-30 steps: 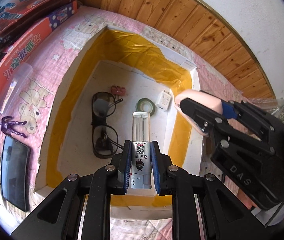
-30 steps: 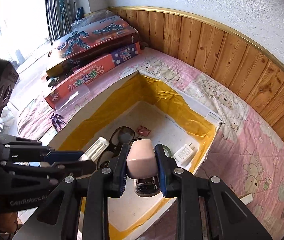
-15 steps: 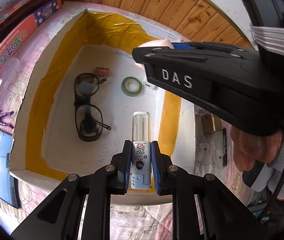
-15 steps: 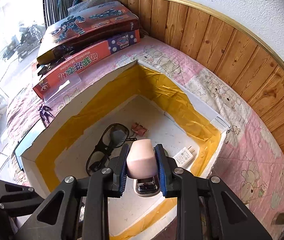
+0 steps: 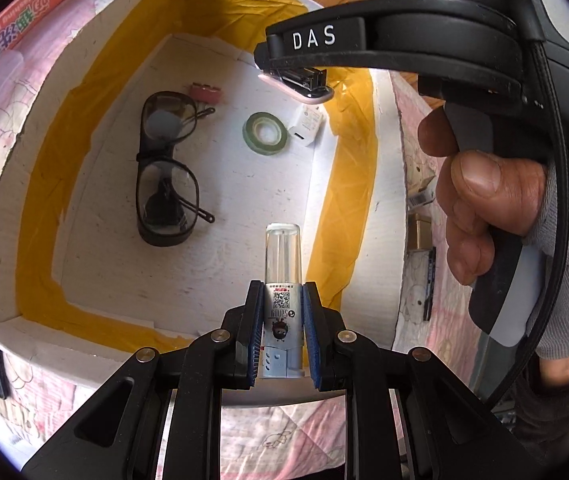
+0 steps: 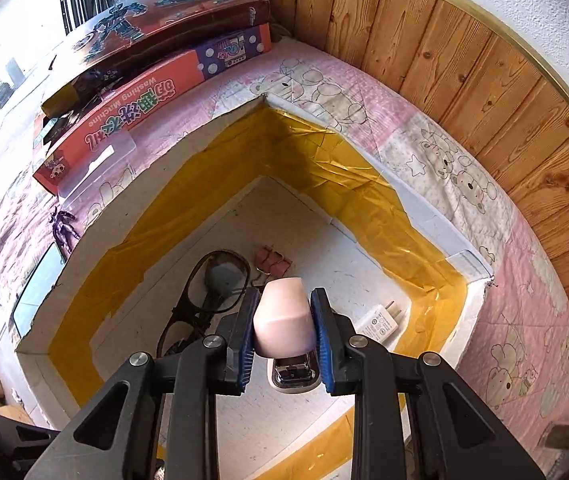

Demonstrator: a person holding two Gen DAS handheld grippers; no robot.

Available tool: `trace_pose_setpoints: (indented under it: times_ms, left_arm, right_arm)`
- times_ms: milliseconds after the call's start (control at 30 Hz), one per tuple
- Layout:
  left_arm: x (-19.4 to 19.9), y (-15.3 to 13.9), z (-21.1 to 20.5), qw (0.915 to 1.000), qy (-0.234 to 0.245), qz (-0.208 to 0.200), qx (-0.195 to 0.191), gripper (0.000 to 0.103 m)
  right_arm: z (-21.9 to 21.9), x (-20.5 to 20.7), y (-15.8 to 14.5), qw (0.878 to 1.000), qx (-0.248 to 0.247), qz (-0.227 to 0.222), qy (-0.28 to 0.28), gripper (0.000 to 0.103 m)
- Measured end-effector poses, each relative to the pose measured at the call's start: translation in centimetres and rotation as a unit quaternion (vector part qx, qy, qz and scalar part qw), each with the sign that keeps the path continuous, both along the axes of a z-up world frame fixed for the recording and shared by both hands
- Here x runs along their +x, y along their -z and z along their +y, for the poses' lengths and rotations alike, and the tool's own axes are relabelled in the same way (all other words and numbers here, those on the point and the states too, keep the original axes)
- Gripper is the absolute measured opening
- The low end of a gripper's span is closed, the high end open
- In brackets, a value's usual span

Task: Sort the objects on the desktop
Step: 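Open both grippers to drop the tube and stapler into the box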

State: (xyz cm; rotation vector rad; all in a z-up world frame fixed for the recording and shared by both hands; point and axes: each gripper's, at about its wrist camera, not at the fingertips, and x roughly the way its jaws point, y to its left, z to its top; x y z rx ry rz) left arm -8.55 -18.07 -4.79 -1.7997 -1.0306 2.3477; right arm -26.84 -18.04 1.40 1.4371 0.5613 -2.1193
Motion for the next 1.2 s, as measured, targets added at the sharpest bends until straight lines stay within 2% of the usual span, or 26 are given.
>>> trace_pose_setpoints:
  times_ms: [200,600,1000,1067,1200]
  left_arm:
    - [-1.2,0.7,-0.6,0.9997,-0.01,-0.008,0.02,0.019]
    - [-2.4,2.0,-1.5,0.9992,-0.014,-0.028,0.026,0.018]
    - [-1.5,1.2,-1.5,0.9997,-0.016,-0.018,0.01,0.027]
    - [-1.0,0.7,-1.2,0.9998,-0.014,-0.014,0.002,0.027]
    - [0.0,-1.4,-0.3,0.9997,-0.006,0.005,-0.024,0.028]
  right_arm:
    - [-0.3,-2.5,1.7,0.999,0.008,-0.032,0.013,0.027]
    - [-1.1,-6.0,3.8,0.998,0.036,-0.05,0.028,0.027]
    - [0.5,-6.4,1.8,0.998,0.016,-0.052,0.045,0.036]
    - [1.0,-5.9,1.3,0.997,0.012,-0.058,0.04,0.041]
    - [2.0,-4.2,0.4,0.997,0.006,-0.071,0.021,0.043]
